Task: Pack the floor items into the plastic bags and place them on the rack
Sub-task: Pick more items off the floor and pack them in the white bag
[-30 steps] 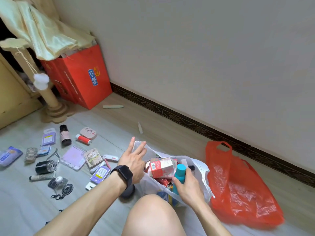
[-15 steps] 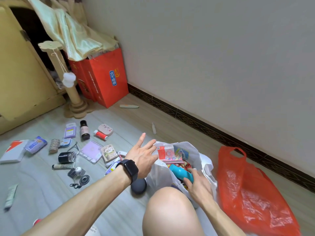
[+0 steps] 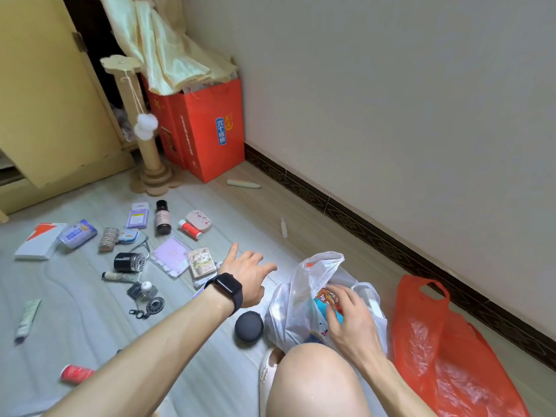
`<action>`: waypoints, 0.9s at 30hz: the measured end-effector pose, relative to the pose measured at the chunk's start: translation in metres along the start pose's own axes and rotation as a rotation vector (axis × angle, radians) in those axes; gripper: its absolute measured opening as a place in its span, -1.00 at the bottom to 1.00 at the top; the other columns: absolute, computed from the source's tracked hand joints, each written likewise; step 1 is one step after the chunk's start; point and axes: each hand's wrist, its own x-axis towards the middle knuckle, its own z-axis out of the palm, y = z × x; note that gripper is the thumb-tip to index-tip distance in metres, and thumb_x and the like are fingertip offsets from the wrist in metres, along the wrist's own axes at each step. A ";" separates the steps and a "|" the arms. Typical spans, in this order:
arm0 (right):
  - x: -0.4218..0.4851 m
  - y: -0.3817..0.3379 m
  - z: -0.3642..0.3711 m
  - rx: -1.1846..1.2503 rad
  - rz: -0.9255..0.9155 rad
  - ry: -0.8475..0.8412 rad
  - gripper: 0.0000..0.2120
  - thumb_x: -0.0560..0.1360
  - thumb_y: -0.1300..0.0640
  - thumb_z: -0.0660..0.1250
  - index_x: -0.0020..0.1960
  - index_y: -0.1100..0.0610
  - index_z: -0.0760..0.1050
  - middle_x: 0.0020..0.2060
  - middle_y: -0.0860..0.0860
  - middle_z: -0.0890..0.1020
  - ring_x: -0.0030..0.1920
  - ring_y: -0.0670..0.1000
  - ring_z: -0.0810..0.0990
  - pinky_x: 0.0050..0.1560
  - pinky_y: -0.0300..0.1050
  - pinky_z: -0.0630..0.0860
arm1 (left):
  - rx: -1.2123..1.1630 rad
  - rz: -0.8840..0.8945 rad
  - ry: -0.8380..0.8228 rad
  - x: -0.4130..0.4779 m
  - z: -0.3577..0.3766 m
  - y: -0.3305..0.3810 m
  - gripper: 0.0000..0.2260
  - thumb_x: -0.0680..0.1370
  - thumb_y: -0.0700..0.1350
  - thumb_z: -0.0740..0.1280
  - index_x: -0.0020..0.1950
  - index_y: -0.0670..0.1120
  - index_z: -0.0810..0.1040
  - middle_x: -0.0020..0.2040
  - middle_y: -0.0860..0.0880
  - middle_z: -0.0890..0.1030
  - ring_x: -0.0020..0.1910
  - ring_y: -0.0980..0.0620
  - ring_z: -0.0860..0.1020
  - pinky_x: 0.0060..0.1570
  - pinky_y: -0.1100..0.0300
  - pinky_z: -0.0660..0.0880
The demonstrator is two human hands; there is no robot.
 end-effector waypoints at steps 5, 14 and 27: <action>0.025 -0.048 0.011 0.016 -0.241 0.046 -0.61 0.48 0.21 0.40 0.28 -0.01 0.55 0.24 -0.11 0.56 0.26 -0.06 0.49 0.26 -0.15 0.42 | -0.253 -0.274 -0.114 -0.006 0.053 -0.029 -0.48 0.51 0.05 0.21 0.47 0.17 0.19 0.36 -0.04 0.42 0.34 -0.11 0.39 0.35 -0.15 0.17; 0.075 -0.083 0.120 -0.272 -0.342 -0.538 -0.47 0.56 -0.05 0.22 0.51 -0.16 0.22 0.52 -0.09 0.25 0.51 0.00 0.16 0.41 -0.10 0.29 | -0.449 -0.516 -0.341 -0.037 0.170 -0.067 -0.44 0.50 0.03 0.23 0.48 0.14 0.16 0.45 -0.06 0.27 0.42 -0.11 0.27 0.34 -0.12 0.19; 0.051 -0.047 0.261 -0.594 -0.292 -0.855 -0.37 0.45 -0.04 0.31 0.45 -0.06 0.12 0.37 0.07 0.26 0.20 0.24 0.34 0.01 0.06 0.51 | -0.455 -0.536 -0.250 0.021 0.274 -0.103 -0.35 0.52 0.21 0.27 0.53 0.22 0.04 0.54 -0.11 0.12 0.48 -0.13 0.18 0.37 -0.09 0.20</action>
